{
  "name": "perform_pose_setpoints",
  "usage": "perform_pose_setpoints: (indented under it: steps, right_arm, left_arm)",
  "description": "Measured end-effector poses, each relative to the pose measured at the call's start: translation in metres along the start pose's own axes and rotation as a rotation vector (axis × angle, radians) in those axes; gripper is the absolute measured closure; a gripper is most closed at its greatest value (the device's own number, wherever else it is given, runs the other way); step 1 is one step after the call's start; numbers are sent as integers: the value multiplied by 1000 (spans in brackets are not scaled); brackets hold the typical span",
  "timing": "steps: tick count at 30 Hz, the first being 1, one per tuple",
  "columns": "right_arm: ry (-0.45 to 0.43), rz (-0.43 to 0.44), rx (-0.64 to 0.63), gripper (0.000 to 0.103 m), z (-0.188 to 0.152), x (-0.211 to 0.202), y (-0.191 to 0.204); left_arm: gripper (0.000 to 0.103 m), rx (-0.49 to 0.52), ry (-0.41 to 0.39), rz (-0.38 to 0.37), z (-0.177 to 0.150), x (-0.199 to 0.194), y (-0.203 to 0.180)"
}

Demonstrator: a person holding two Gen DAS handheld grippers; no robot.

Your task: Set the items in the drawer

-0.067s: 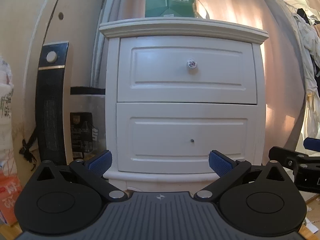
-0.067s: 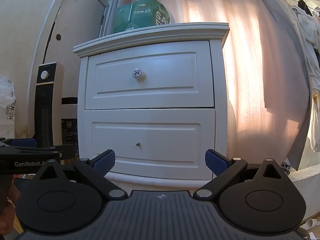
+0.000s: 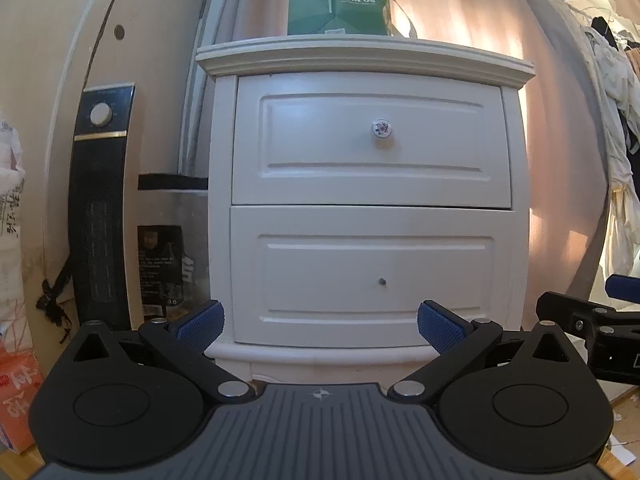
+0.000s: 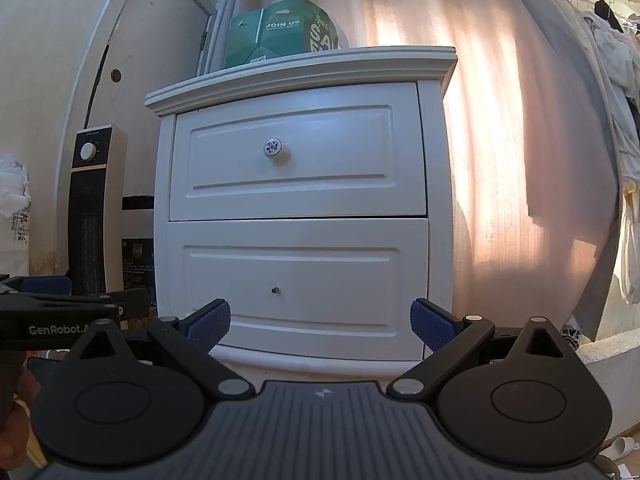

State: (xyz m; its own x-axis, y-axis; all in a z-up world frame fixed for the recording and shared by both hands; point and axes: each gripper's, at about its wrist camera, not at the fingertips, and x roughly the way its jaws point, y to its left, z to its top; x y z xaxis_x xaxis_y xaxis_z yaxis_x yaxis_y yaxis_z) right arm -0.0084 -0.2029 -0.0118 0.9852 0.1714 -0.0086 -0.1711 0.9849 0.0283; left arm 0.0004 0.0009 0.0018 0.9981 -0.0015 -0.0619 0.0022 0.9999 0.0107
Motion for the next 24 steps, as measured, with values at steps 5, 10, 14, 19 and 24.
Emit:
perform_pose_setpoints:
  steps: [5,10,14,19,24]
  right_arm:
    - [0,0,10,0,2,0,-2]
    - [-4,-1,15,0,3,-1,-2]
    - [-6,1,7,0,3,-3,-2]
    - [-4,-1,7,0,4,-2,-2]
    - [-5,-1,6,0,3,-2,-1]
  left_arm:
    - [0,-27,4,-3,4,1,3]
    - [0,-14,-8,-11,1,1,3]
    - [0,-14,0,-2,1,-1,2]
    - [0,-13,4,2,2,-1,1]
    - [0,-13,6,8,0,0,0]
